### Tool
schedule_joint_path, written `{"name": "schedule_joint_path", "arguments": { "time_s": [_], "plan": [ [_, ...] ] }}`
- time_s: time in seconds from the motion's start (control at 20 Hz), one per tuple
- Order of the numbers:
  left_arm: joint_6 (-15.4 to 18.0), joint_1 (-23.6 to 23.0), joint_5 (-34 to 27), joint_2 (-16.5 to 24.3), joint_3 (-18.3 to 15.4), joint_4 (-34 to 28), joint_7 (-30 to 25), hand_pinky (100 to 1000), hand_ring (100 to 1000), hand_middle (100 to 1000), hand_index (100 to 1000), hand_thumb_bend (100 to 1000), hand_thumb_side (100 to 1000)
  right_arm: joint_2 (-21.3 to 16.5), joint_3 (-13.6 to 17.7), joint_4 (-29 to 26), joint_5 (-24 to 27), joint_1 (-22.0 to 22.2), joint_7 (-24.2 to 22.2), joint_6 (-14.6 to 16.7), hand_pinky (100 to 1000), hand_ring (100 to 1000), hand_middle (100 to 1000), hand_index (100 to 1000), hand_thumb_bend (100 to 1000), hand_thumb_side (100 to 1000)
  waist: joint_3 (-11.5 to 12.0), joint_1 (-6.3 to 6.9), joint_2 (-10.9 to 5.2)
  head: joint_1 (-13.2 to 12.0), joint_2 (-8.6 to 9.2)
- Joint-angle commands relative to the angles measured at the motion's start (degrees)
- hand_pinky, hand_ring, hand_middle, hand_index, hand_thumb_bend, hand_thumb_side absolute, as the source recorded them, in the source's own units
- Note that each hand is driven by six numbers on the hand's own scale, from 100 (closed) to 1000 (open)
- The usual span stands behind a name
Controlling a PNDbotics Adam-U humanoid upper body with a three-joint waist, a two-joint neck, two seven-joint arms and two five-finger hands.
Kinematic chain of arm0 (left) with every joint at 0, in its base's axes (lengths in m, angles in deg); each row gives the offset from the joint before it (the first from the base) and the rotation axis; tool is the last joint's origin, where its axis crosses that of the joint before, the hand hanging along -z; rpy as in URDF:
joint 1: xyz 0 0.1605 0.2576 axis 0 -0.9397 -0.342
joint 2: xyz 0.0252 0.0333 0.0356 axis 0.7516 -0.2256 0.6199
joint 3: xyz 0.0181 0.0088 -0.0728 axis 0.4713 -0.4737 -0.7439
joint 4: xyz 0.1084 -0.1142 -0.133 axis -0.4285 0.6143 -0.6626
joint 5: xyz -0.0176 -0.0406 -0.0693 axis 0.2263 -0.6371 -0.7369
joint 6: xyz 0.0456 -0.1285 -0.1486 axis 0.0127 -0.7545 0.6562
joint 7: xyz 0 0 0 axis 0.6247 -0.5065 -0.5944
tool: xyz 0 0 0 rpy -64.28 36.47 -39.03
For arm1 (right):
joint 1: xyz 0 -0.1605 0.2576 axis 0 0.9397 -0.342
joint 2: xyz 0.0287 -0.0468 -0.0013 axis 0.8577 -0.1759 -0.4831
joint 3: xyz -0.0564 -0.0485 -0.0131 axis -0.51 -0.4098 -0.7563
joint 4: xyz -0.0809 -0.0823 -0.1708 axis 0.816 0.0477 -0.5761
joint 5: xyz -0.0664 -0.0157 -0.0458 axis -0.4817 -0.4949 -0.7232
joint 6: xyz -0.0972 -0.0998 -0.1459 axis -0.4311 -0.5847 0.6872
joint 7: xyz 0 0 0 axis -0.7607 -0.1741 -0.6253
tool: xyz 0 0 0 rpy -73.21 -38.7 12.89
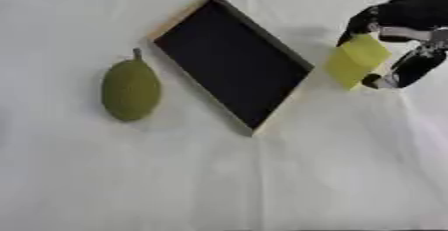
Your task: Pick up objects on the table and place them in the box.
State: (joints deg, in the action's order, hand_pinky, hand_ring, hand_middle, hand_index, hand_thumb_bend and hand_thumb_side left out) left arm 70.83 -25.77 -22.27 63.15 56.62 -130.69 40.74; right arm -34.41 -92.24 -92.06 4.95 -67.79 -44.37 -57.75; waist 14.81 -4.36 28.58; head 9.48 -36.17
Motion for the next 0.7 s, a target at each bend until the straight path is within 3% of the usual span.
{"name": "schedule_joint_path", "arguments": {
  "time_s": [0.05, 0.3, 0.35, 0.7],
  "plan": [
    [0.25, 0.03, -0.05, 0.87, -0.39, -0.84, 0.04, 855, 884, 895, 1000, 364, 776, -1.02, 0.45, -0.13, 0.67, -0.73, 1.29, -0.25, 830, 796, 611, 660, 255, 100, 0.06, 0.24, -1.28, 0.12, 0.35],
    [0.26, -0.10, 0.03, 0.87, -0.43, -0.84, 0.05, 854, 884, 896, 1000, 363, 776, -1.05, 2.27, -4.09, 3.22, -0.81, 3.79, -1.67, 817, 746, 579, 633, 206, 100, -0.18, 0.19, -1.47, -0.20, 0.01],
    [0.26, -0.12, 0.05, 0.87, -0.42, -0.84, 0.04, 854, 884, 896, 1000, 363, 776, -1.13, 2.75, -5.37, 3.65, -0.91, 4.14, -2.16, 809, 717, 557, 614, 150, 113, -0.23, 0.16, -1.55, -0.26, -0.07],
    [0.36, -0.11, 0.11, 1.08, -0.33, -0.84, 0.01, 854, 884, 896, 1000, 366, 772, -1.25, 4.65, -15.69, 6.62, -3.20, 3.04, -4.92, 792, 673, 553, 622, 154, 100, -0.40, -0.06, -2.10, -0.54, -0.60]
  ]
}}
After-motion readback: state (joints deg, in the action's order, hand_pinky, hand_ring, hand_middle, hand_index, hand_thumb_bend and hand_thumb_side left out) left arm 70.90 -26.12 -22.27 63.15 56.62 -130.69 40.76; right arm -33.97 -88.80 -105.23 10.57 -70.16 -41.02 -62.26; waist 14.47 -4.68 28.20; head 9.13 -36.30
